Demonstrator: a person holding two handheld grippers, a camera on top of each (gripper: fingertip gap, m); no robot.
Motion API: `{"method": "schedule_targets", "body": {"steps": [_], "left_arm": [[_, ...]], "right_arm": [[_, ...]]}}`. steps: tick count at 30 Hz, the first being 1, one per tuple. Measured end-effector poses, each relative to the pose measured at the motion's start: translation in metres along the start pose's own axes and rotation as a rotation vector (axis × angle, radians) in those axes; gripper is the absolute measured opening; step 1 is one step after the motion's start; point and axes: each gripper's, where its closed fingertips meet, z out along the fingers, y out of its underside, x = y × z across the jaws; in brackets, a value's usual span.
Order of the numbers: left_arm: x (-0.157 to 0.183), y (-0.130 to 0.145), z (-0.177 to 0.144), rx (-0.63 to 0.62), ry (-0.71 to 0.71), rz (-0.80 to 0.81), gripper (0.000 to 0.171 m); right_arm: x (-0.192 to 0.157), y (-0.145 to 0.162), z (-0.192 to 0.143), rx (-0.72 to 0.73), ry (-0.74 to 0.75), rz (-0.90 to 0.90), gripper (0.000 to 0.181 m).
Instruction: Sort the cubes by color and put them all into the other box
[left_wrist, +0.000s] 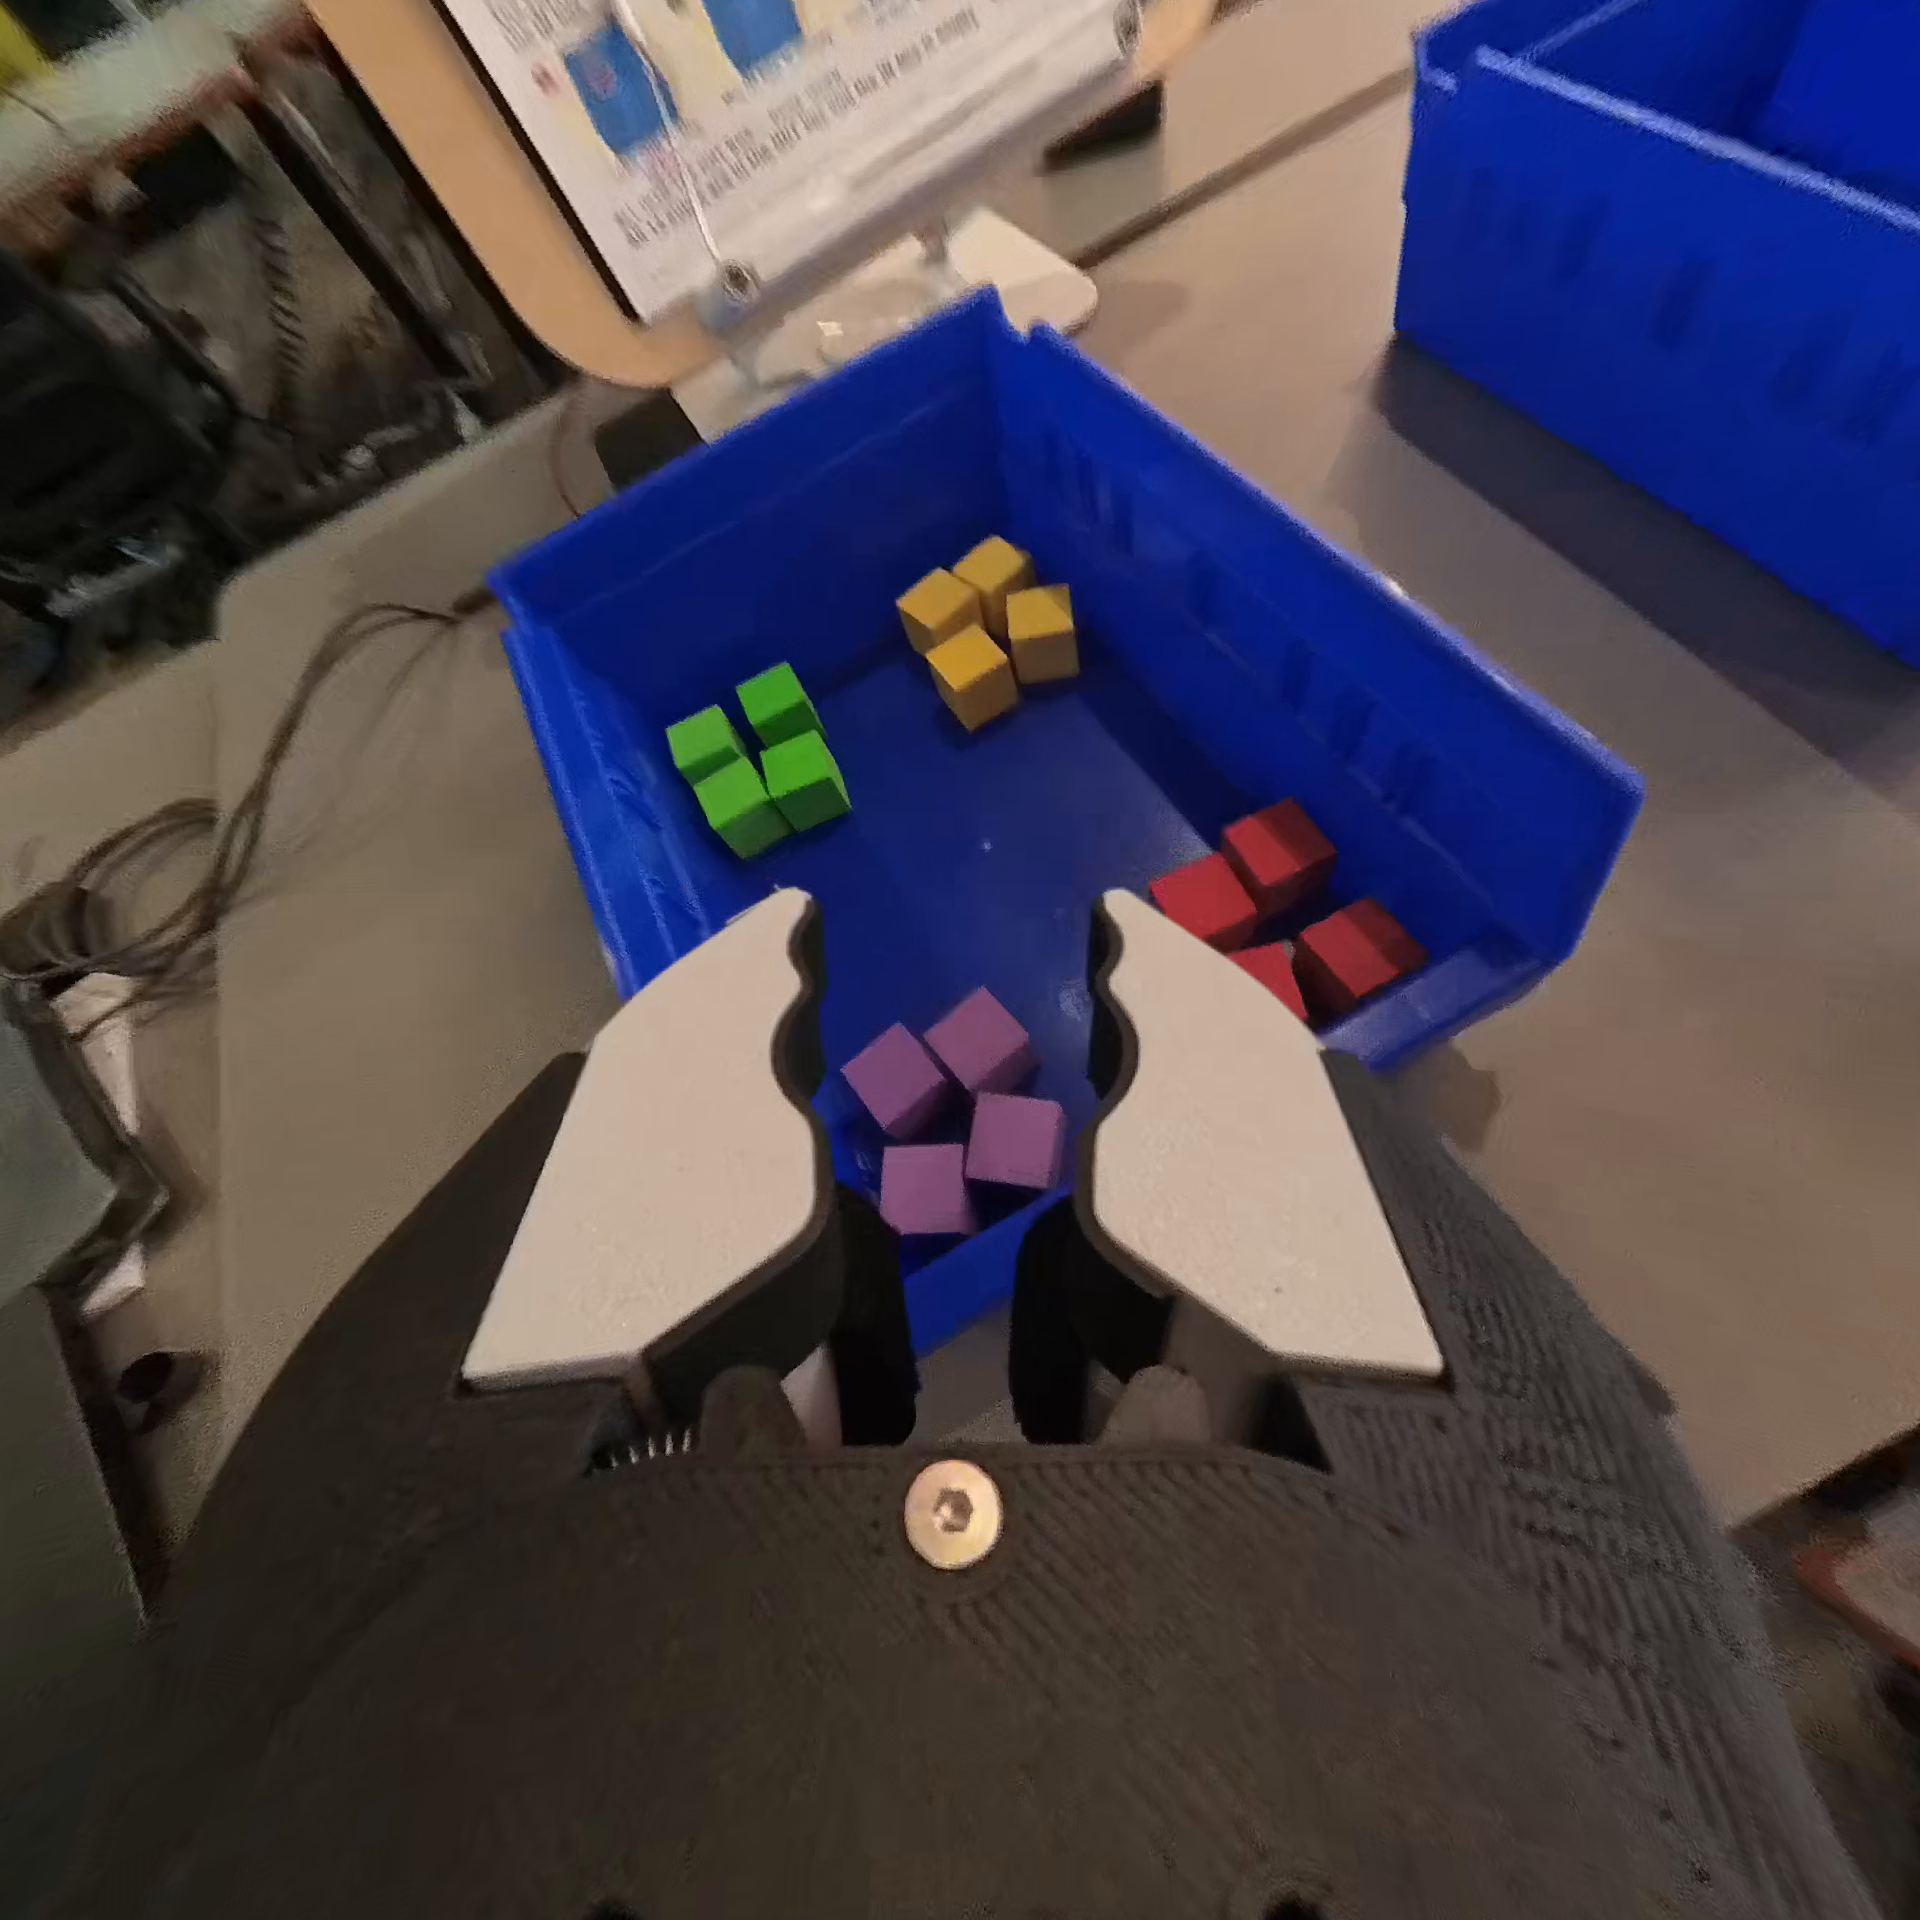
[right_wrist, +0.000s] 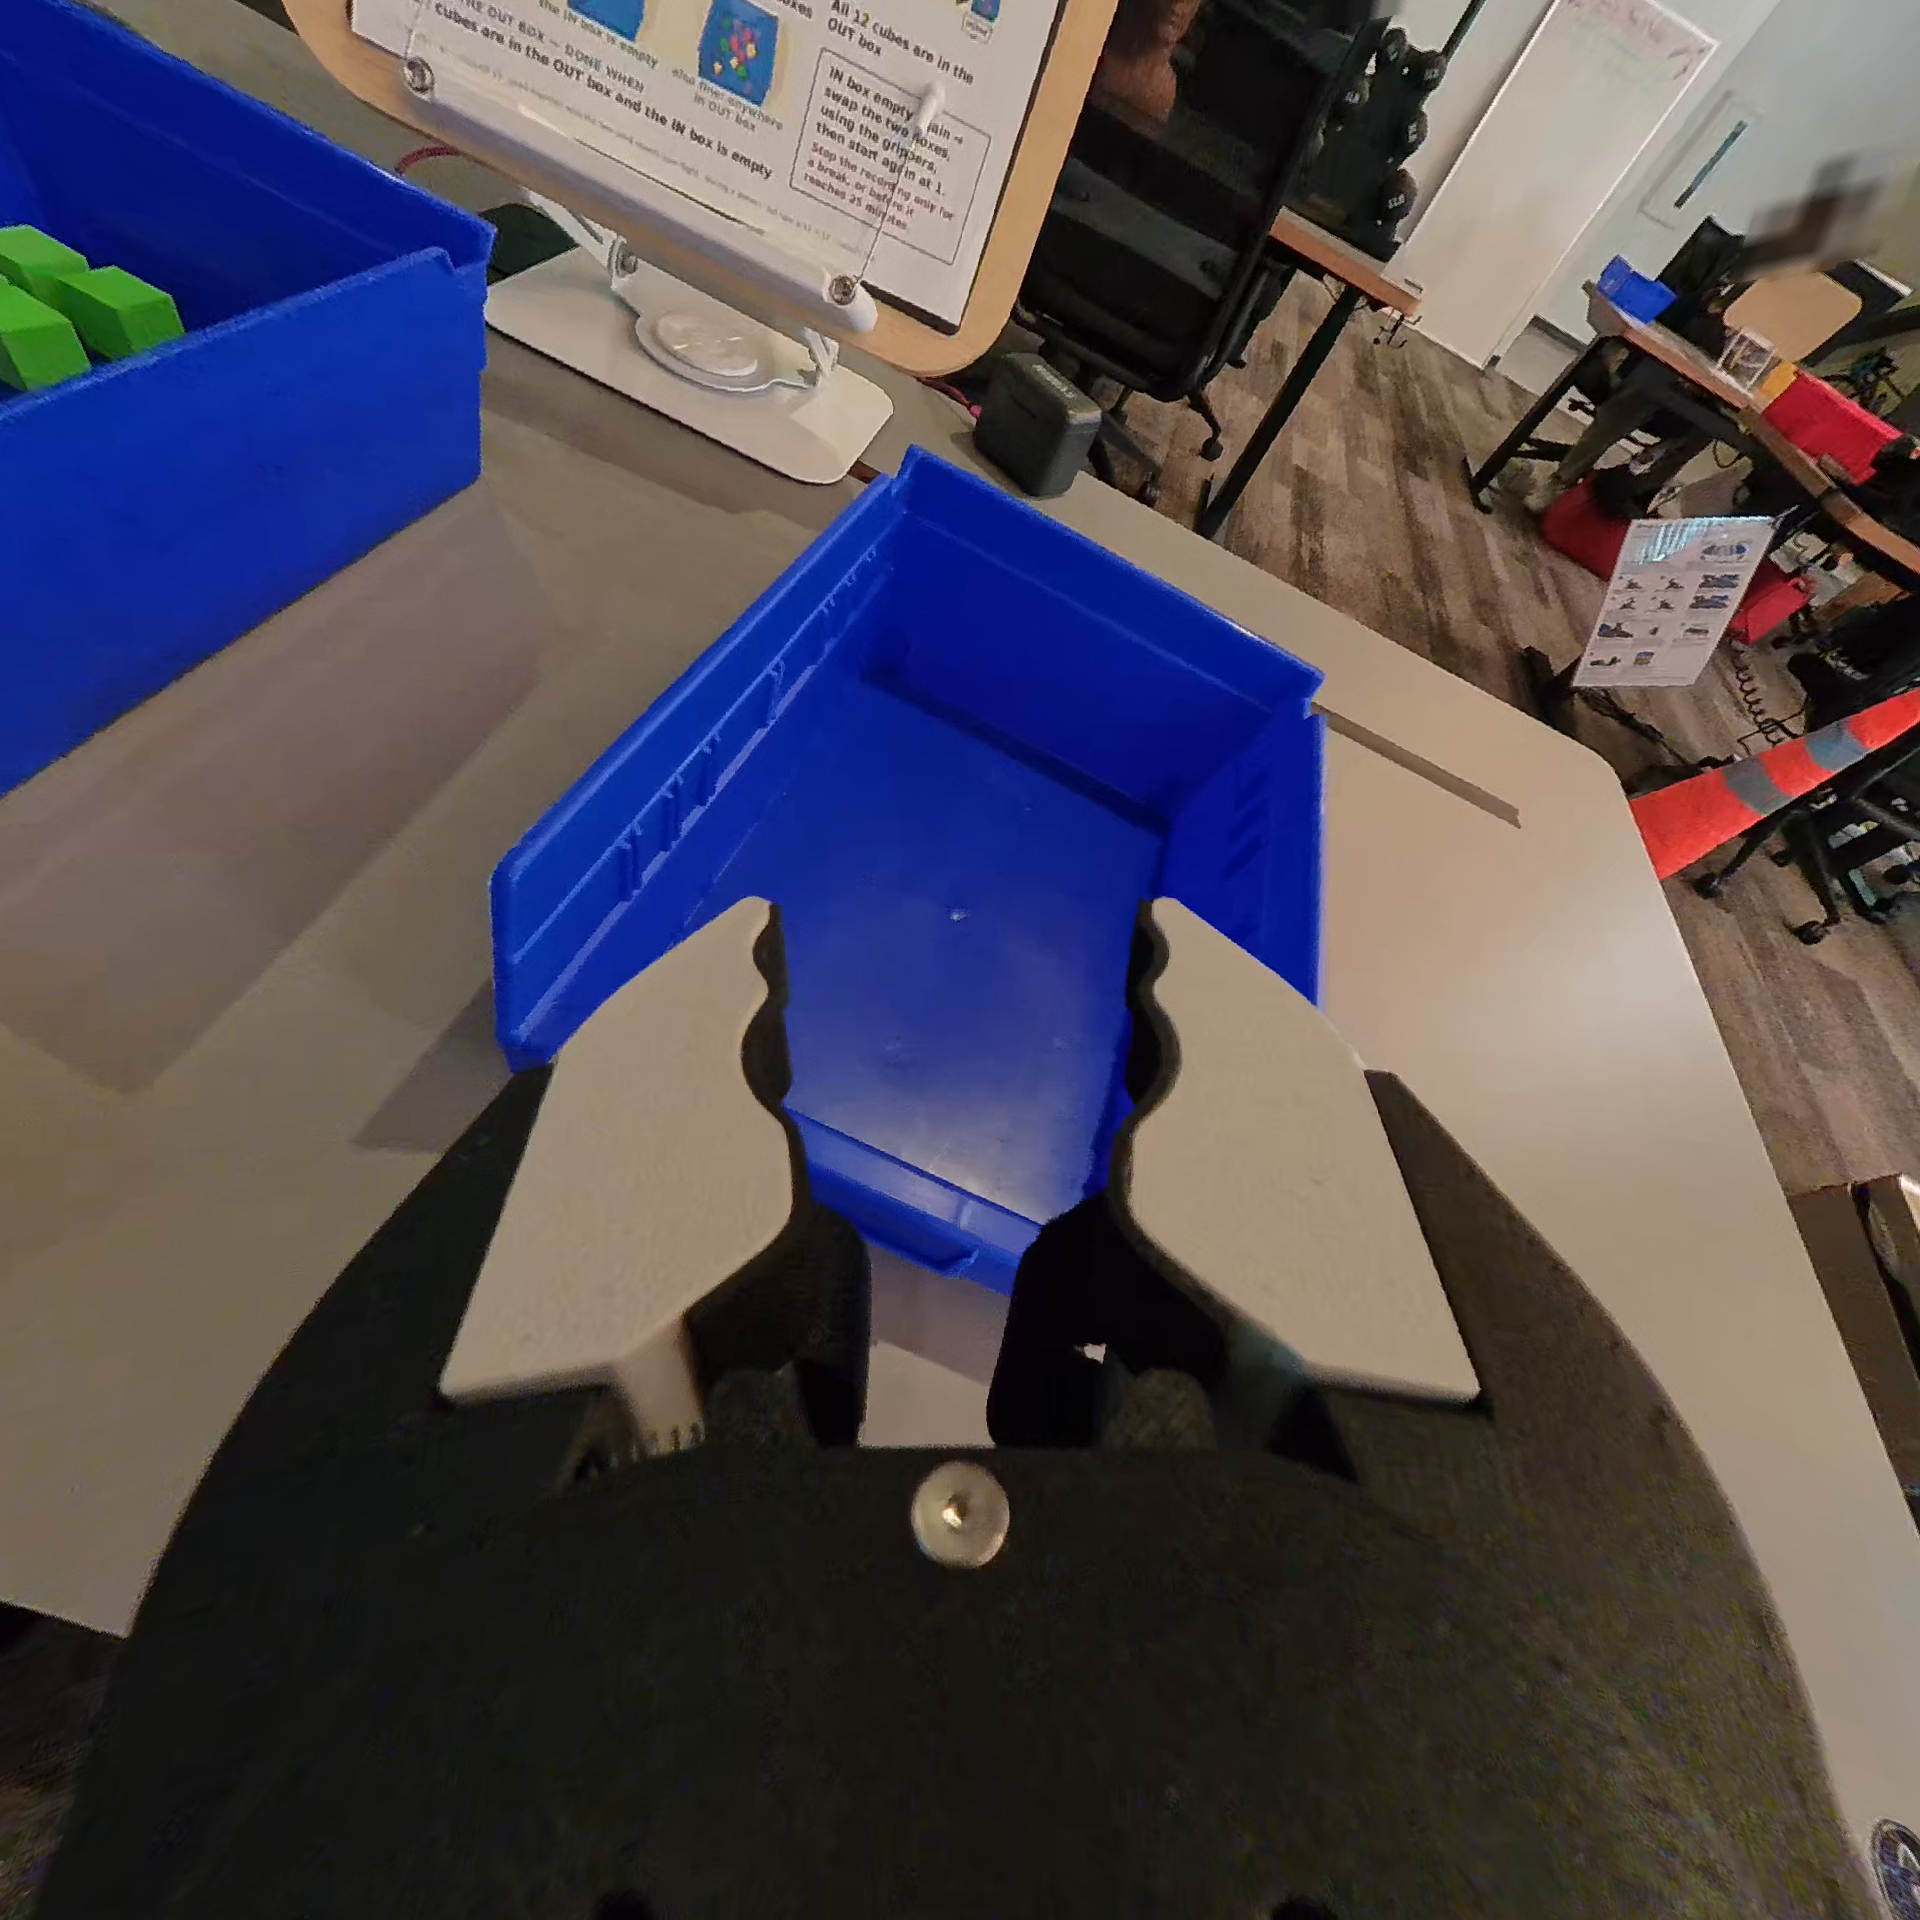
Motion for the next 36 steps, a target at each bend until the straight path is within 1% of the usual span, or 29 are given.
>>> {"method": "schedule_targets", "body": {"steps": [1,3,5,7,8,11,13,15,18,23,30,34,36], "left_arm": [[0.004,0.002,0.004,-0.038,0.048,0.022,0.049],[0.014,-0.001,0.013,-0.076,0.163,0.132,0.048],[0.024,-0.009,0.022,-0.084,0.279,0.263,0.038],[0.035,-0.009,0.033,-0.153,0.392,0.384,0.032],[0.04,-0.008,0.039,-0.197,0.429,0.453,0.033],[0.051,0.009,0.057,-0.348,0.504,0.692,0.04],[0.056,0.023,0.069,-0.43,0.534,0.793,0.043],[0.056,0.033,0.08,-0.5,0.526,0.856,0.046],[0.063,0.039,0.09,-0.515,0.561,0.893,0.047],[0.072,0.041,0.094,-0.522,0.625,0.873,0.047],[0.075,0.047,0.102,-0.558,0.672,0.849,0.047],[0.072,0.06,0.108,-0.613,0.674,0.871,0.046],[0.07,0.071,0.11,-0.65,0.669,0.896,0.037]], "right_arm": [[0.001,0.0,0.0,0.002,-0.001,0.005,0.063],[0.002,0.0,-0.001,0.004,-0.005,0.012,0.063],[0.003,0.001,-0.001,0.005,-0.016,0.015,0.064],[0.003,0.002,0.001,0.001,-0.019,0.013,0.064],[0.003,0.003,0.001,-0.002,-0.021,0.012,0.065],[0.002,0.005,0.002,-0.01,-0.027,0.014,0.066],[0.003,0.006,0.002,-0.011,-0.029,0.015,0.066],[0.003,0.005,0.002,-0.009,-0.028,0.016,0.066],[0.004,0.007,0.002,-0.012,-0.027,0.017,0.066],[0.005,0.009,0.004,-0.015,-0.033,0.027,0.066],[0.001,0.009,0.006,-0.014,-0.041,0.022,0.066],[0.004,0.006,0.003,-0.003,-0.033,0.025,0.066],[0.006,0.005,0.002,0.002,-0.03,0.027,0.066]]}}
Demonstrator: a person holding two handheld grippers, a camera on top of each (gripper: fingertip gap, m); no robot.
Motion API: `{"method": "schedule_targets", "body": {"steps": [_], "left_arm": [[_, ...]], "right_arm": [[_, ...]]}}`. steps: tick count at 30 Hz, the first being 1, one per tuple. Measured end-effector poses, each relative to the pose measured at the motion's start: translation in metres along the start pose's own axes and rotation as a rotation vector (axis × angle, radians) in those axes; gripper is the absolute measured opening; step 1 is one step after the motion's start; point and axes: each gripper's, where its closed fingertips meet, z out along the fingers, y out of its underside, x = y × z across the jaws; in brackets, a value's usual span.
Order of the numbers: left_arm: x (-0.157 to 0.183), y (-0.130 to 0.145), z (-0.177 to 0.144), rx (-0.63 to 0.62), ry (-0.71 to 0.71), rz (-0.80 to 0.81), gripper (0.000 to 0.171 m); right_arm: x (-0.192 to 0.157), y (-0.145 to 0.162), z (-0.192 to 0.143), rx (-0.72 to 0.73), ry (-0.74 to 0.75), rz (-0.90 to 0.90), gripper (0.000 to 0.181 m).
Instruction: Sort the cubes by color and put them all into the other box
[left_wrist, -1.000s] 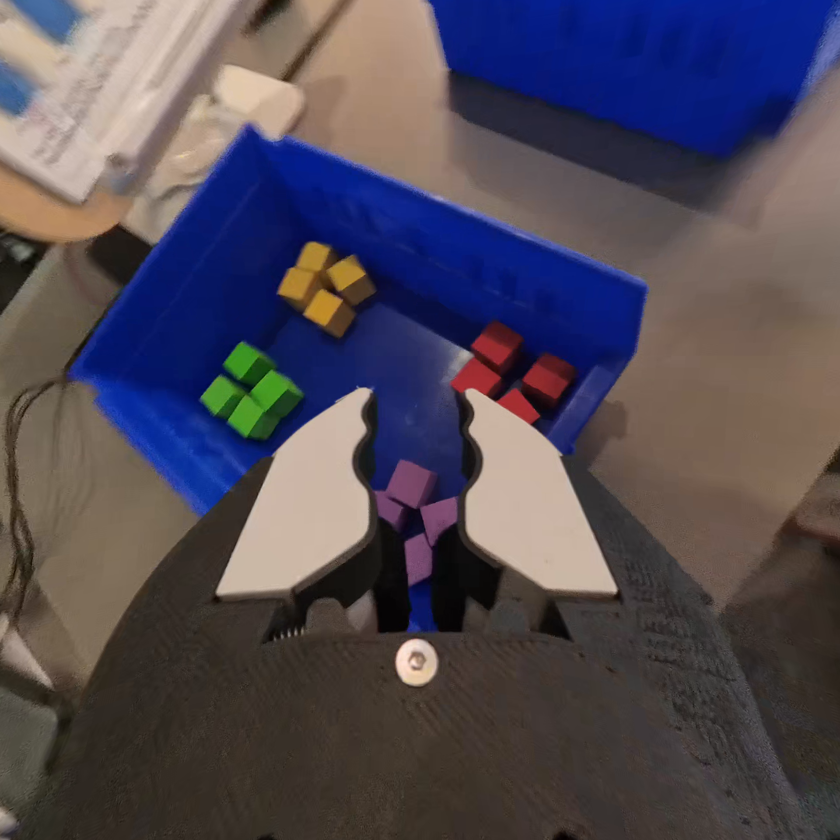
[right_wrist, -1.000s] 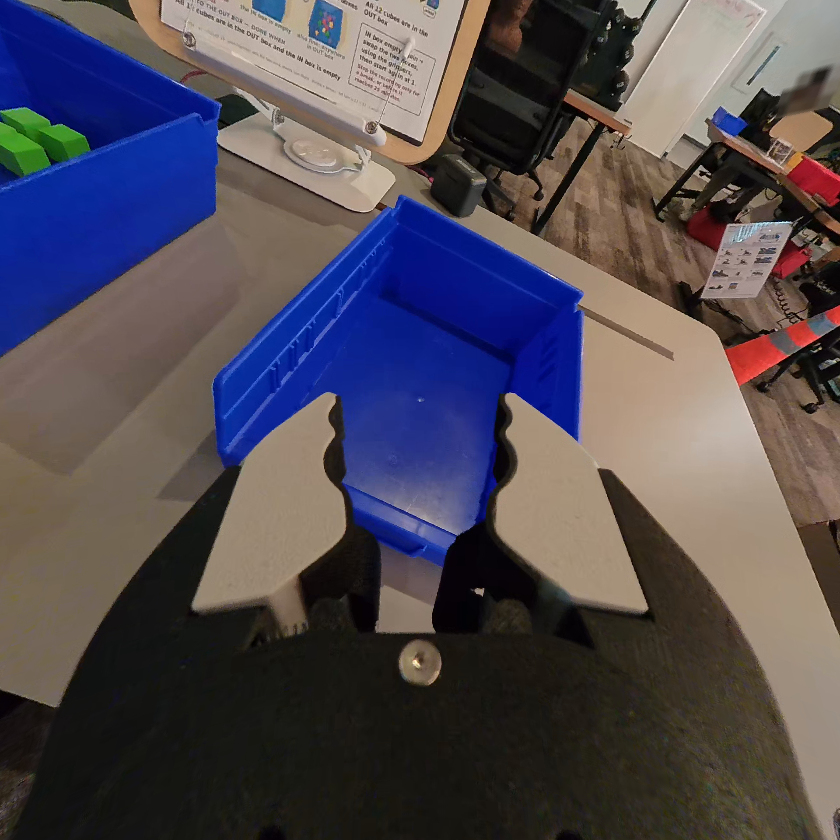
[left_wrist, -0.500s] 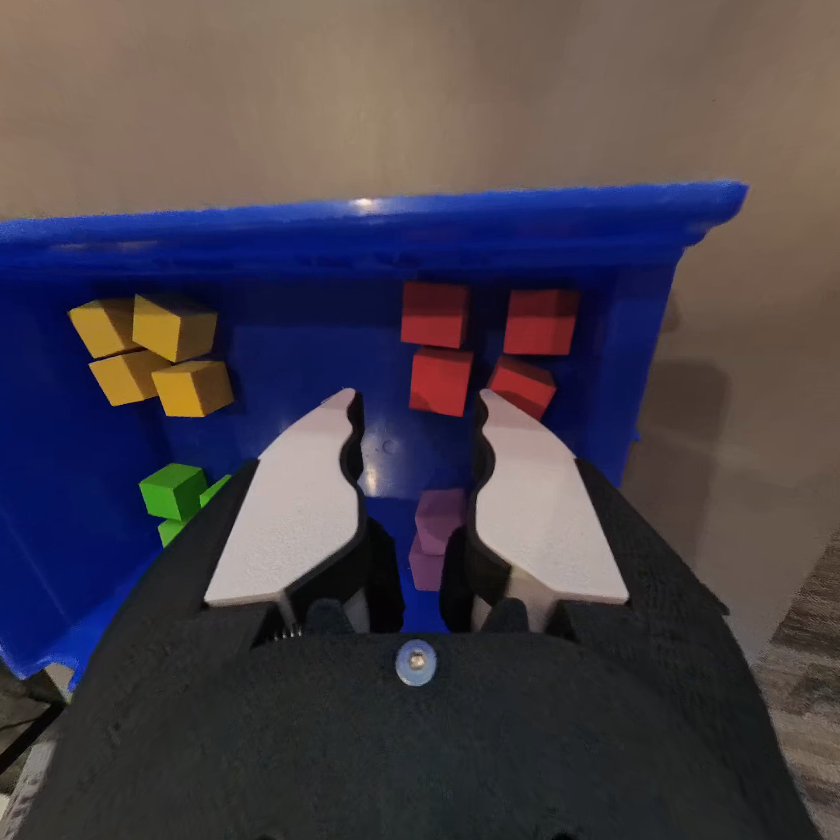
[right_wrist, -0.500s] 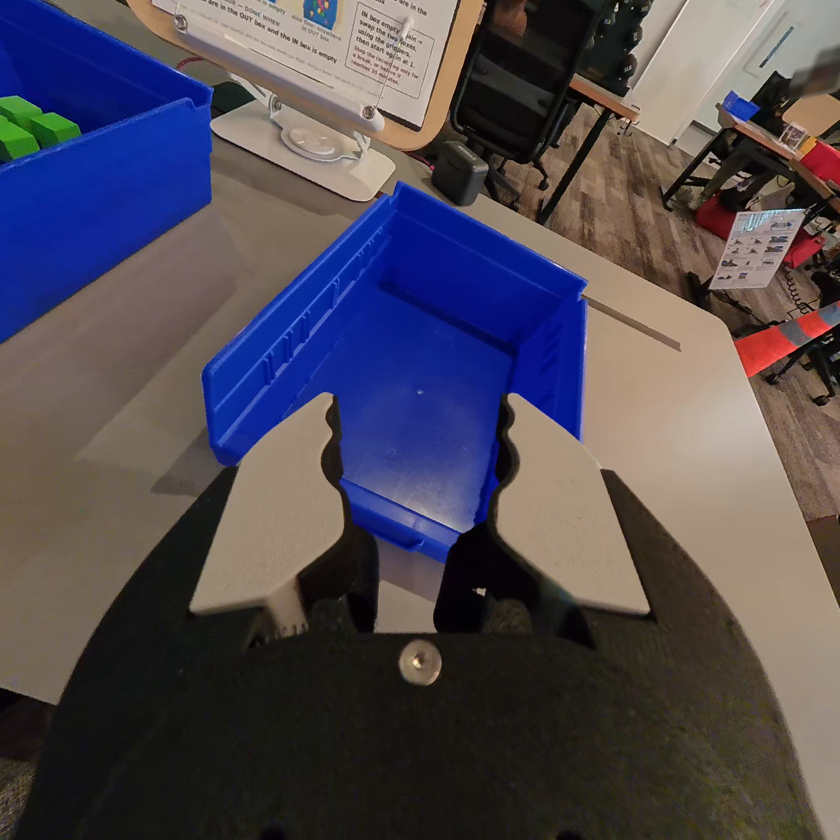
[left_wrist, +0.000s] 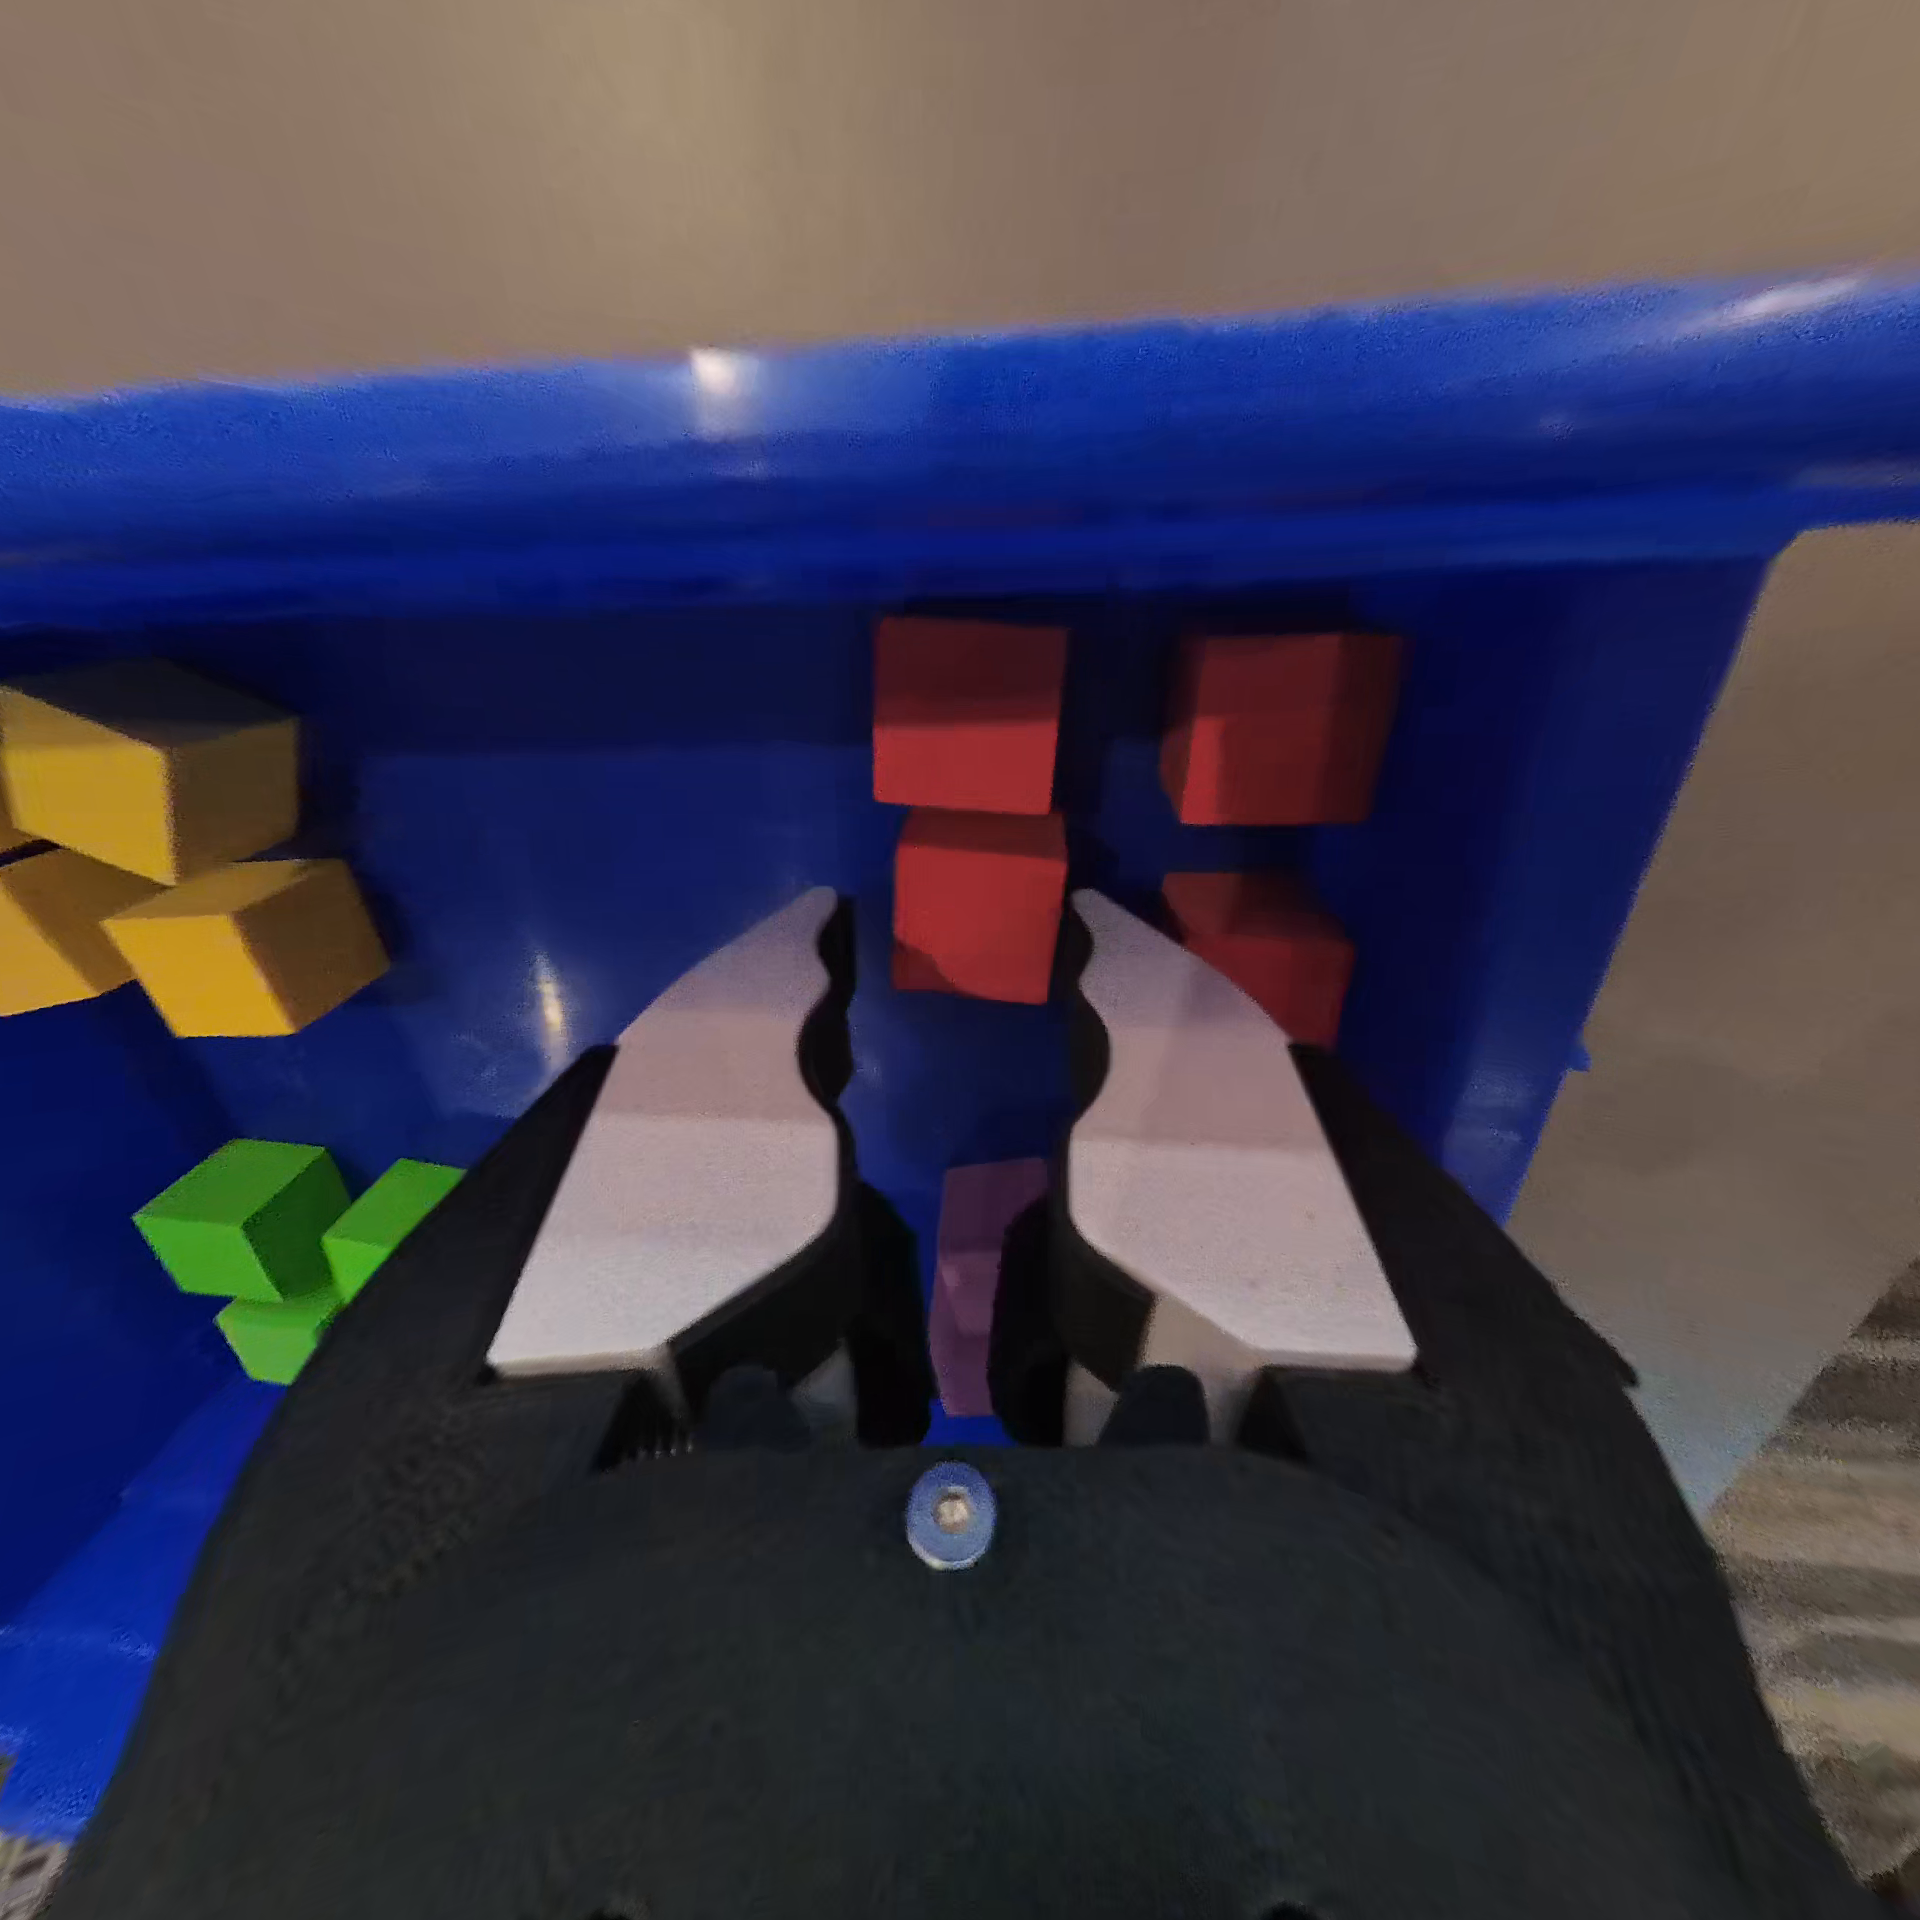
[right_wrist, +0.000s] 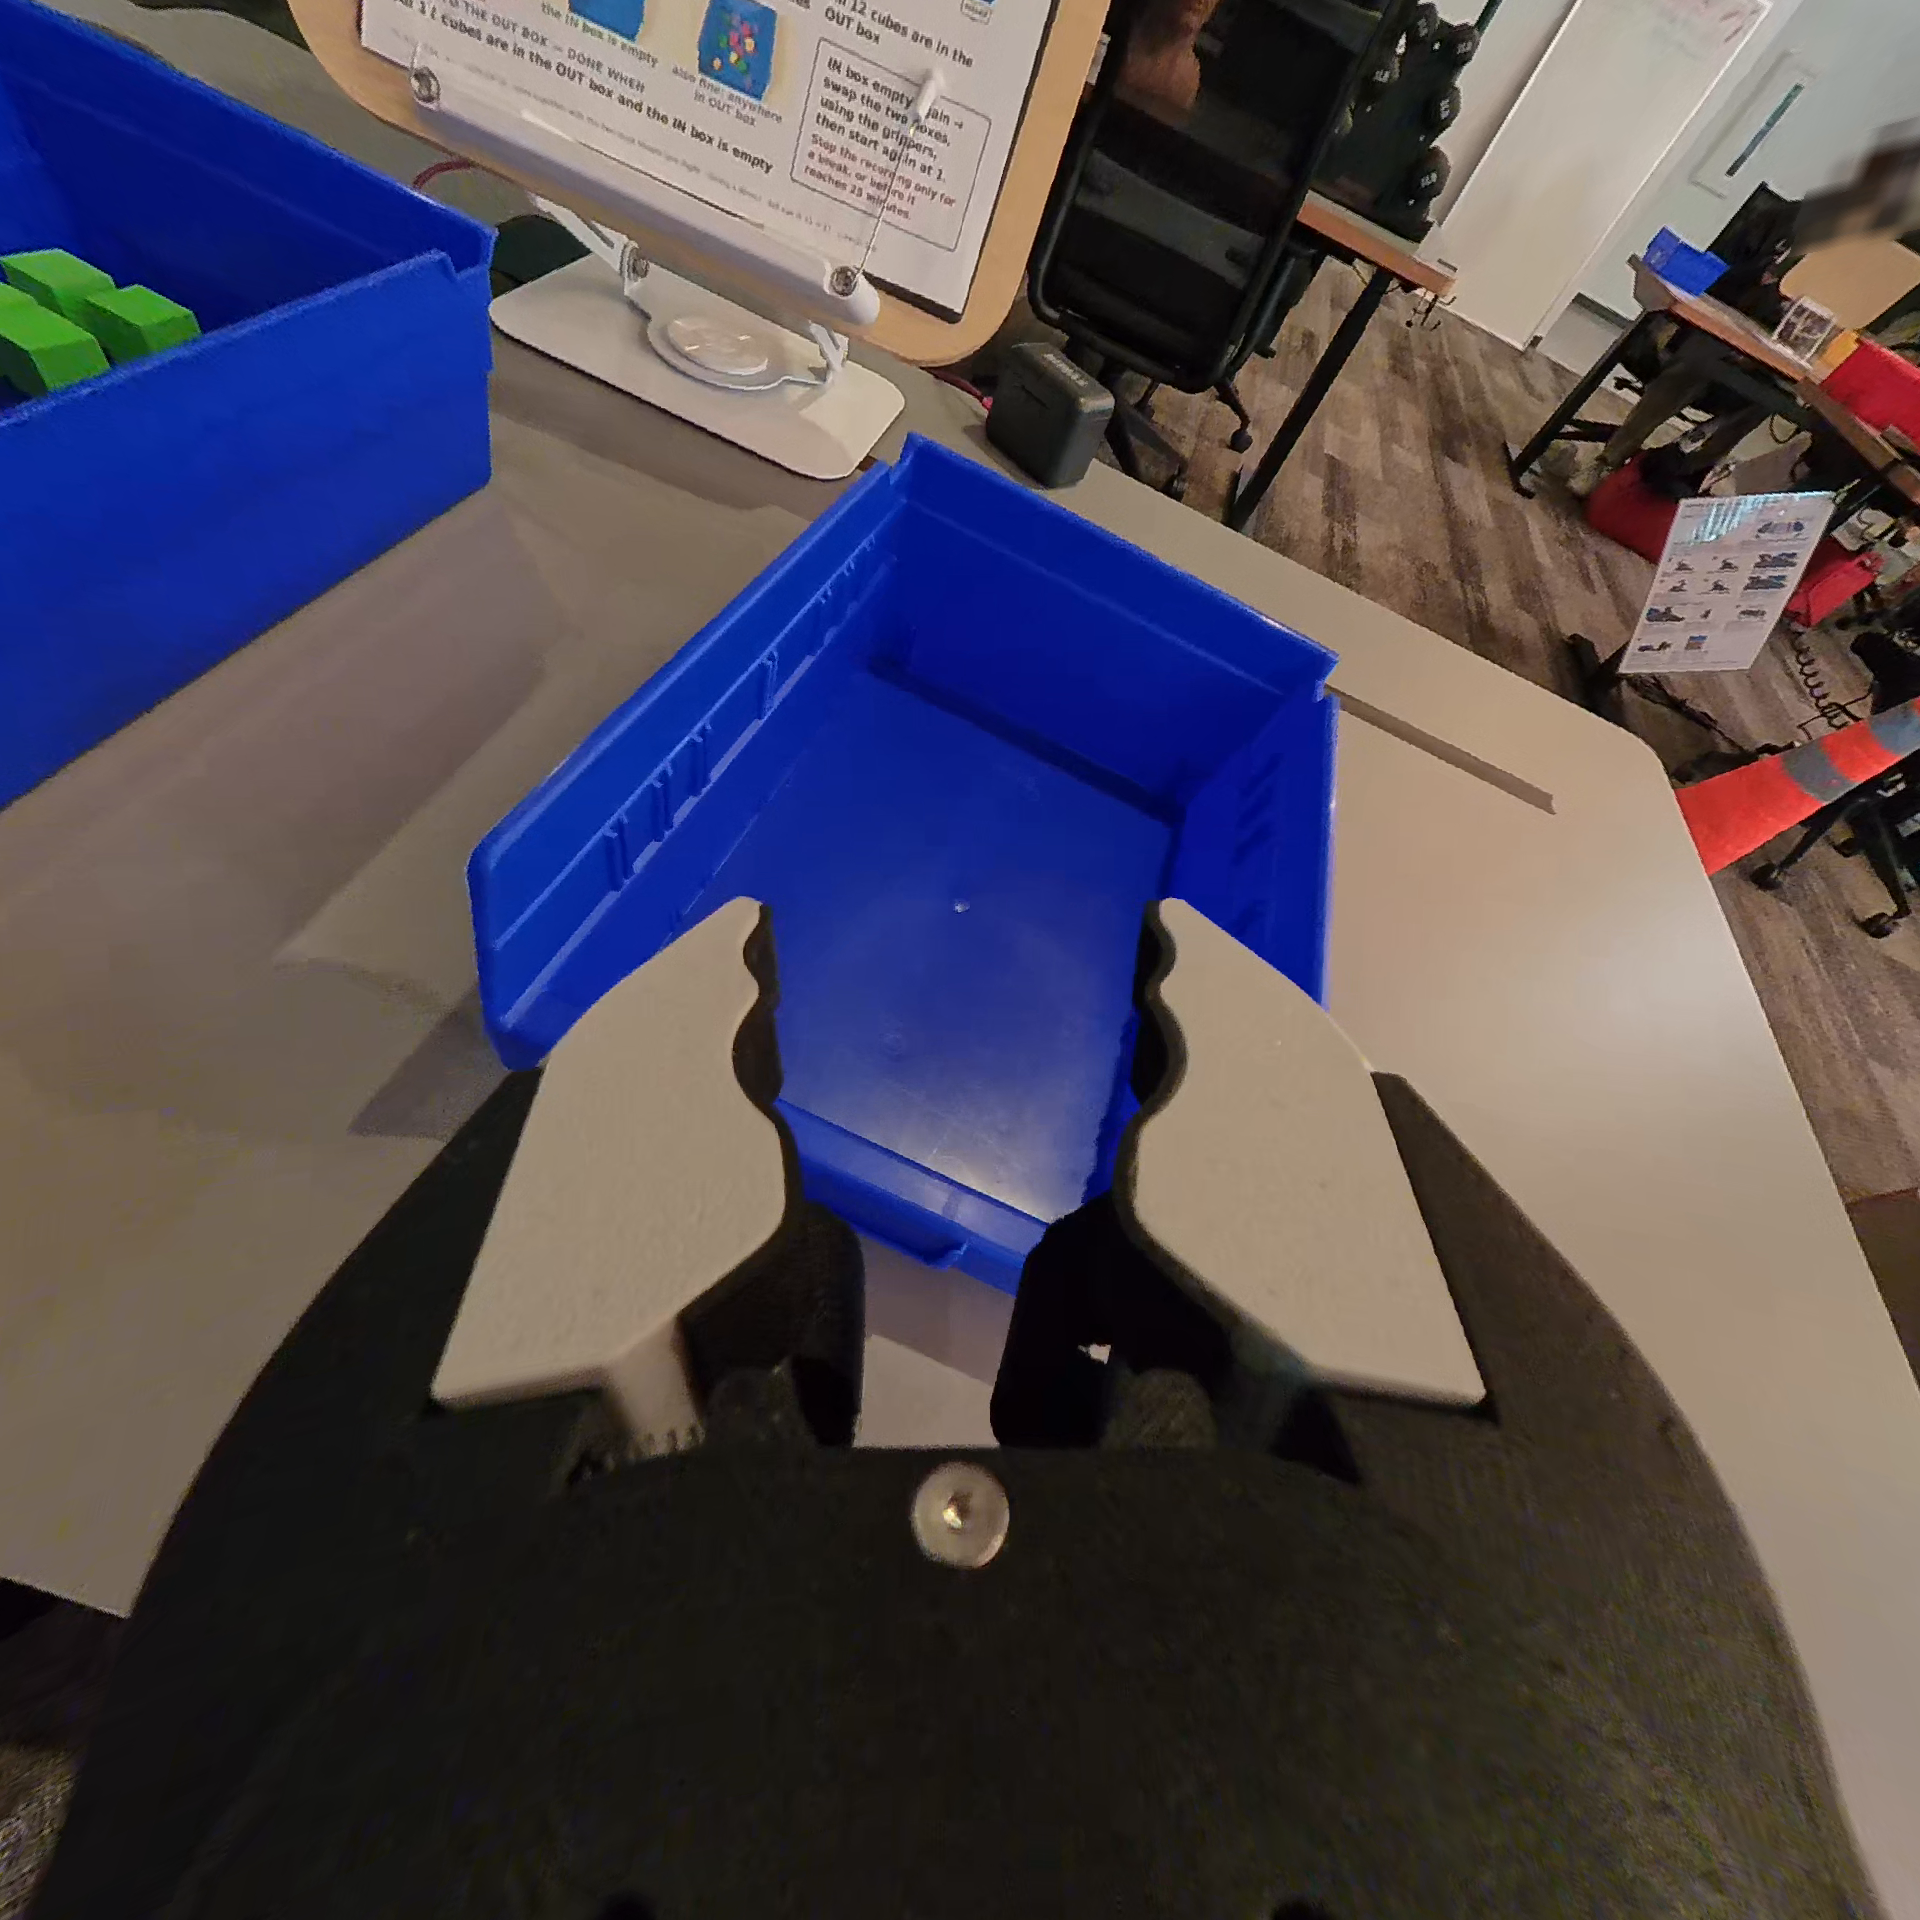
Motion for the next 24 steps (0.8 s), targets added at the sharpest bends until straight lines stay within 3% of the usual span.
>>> {"method": "schedule_targets", "body": {"steps": [1,7,12,15,18,21,24], "left_arm": [[0.001,-0.001,0.001,0.016,0.007,-0.003,0.031],[-0.005,-0.011,-0.02,0.212,-0.005,-0.125,0.03],[-0.002,-0.028,-0.07,0.564,0.089,-0.367,0.029],[0.022,-0.057,-0.125,0.915,0.33,-0.474,0.029],[0.055,-0.08,-0.176,1.174,0.726,-0.557,0.029],[0.079,-0.094,-0.196,1.248,0.967,-0.57,0.029],[0.098,-0.104,-0.205,1.235,1.11,-0.542,0.029]], "right_arm": [[0.0,-0.001,0.0,0.002,0.001,0.0,0.066],[-0.007,-0.004,0.001,0.018,-0.018,-0.011,0.066],[-0.049,-0.026,0.001,0.132,-0.159,-0.085,0.068],[-0.094,-0.055,-0.01,0.295,-0.265,-0.249,0.067],[-0.139,-0.077,-0.015,0.387,-0.364,-0.404,0.066],[-0.174,-0.097,-0.021,0.459,-0.46,-0.509,0.066],[-0.202,-0.109,-0.03,0.506,-0.556,-0.593,0.062]]}}
